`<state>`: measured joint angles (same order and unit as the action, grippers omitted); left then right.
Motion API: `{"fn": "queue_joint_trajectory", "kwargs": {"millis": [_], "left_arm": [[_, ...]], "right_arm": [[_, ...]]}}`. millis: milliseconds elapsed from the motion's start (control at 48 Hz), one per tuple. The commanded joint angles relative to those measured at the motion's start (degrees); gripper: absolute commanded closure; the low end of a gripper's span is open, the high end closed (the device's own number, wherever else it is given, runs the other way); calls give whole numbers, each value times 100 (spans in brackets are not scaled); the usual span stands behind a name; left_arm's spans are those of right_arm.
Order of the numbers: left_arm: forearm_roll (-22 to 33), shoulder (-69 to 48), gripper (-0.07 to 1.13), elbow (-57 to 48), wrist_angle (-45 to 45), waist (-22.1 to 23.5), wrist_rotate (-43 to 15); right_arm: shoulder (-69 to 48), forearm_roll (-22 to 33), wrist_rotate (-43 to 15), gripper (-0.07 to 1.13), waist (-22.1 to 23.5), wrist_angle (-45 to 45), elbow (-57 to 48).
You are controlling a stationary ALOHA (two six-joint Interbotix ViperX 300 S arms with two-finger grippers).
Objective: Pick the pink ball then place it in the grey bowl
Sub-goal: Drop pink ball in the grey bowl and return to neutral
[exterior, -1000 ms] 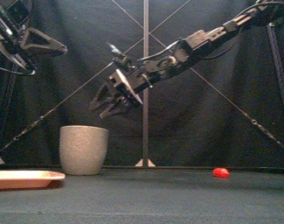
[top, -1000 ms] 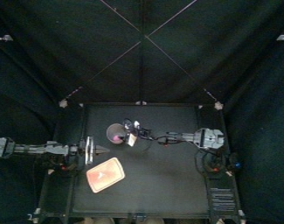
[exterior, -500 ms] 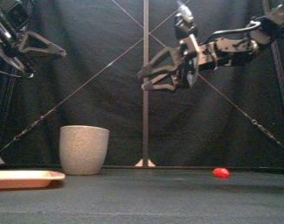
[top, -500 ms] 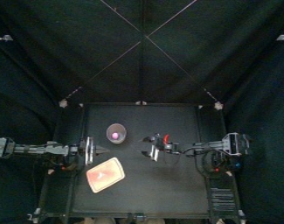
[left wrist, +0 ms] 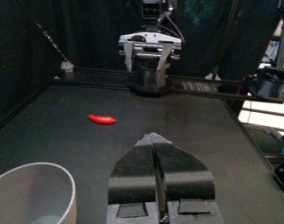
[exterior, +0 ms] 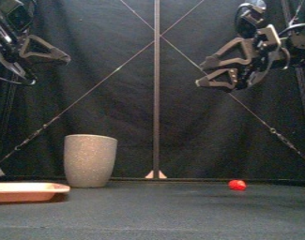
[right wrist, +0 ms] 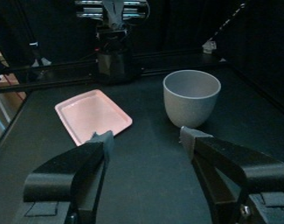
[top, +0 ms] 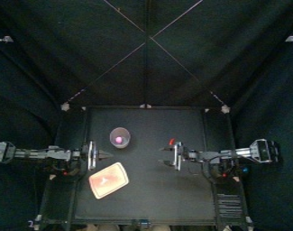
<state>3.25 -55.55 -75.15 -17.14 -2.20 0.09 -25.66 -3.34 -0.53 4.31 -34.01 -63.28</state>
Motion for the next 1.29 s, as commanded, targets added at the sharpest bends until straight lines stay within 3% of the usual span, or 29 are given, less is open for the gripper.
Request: {"fn": "queue_joint_trajectory", "kwargs": {"millis": [21,1292], "left_arm": [[18,18,101,53,-26,-26,-9],[18,9,101,-79,44,-123,-26]], "right_arm": [[-492,-44,0,10,18,-53,-237],[-984,-53,-18,10,299,220,-642]]}}
